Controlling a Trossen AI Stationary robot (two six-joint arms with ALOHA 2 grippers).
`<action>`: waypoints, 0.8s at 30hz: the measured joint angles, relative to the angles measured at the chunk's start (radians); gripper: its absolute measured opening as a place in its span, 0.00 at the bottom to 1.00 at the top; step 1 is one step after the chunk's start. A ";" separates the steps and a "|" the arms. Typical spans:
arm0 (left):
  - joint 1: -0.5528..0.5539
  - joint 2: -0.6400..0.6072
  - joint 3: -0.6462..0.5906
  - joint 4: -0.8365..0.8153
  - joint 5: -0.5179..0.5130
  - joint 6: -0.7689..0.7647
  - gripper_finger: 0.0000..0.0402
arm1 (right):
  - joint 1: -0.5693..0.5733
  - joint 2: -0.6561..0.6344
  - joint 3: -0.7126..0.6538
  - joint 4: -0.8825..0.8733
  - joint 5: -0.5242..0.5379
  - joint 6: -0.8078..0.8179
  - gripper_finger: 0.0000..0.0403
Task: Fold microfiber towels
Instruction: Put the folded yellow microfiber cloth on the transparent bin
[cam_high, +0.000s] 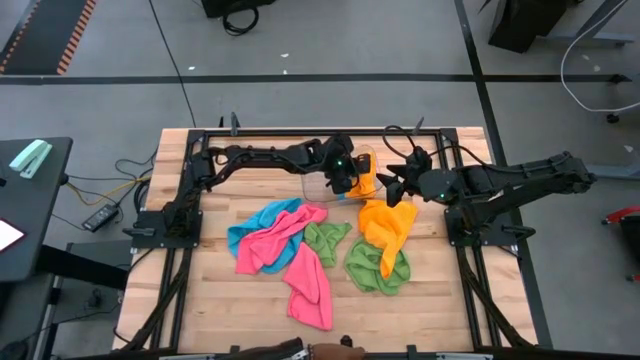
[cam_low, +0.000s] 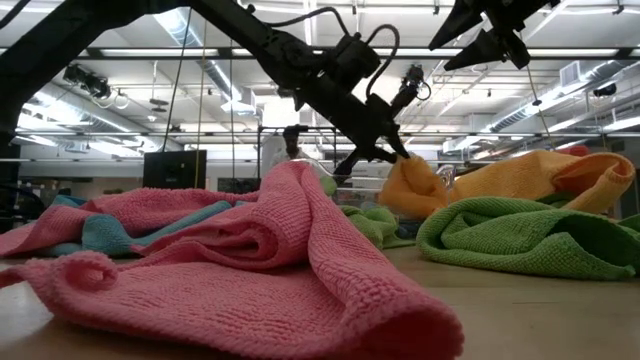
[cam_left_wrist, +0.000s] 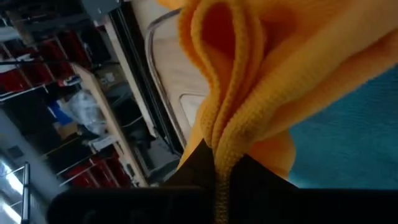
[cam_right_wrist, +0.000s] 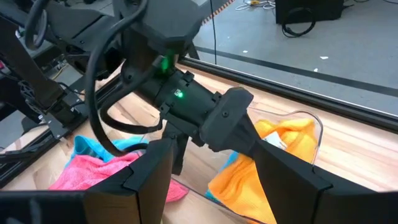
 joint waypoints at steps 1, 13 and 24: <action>0.006 0.000 0.000 -0.011 0.007 -0.006 0.04 | 0.000 0.000 0.000 0.000 0.000 0.000 0.58; 0.042 0.029 0.000 -0.267 -0.034 -0.056 0.22 | 0.000 0.000 0.000 0.000 0.000 -0.004 0.58; 0.023 -0.037 0.000 -0.299 -0.078 -0.283 0.52 | 0.000 0.000 0.000 0.001 -0.002 0.001 0.58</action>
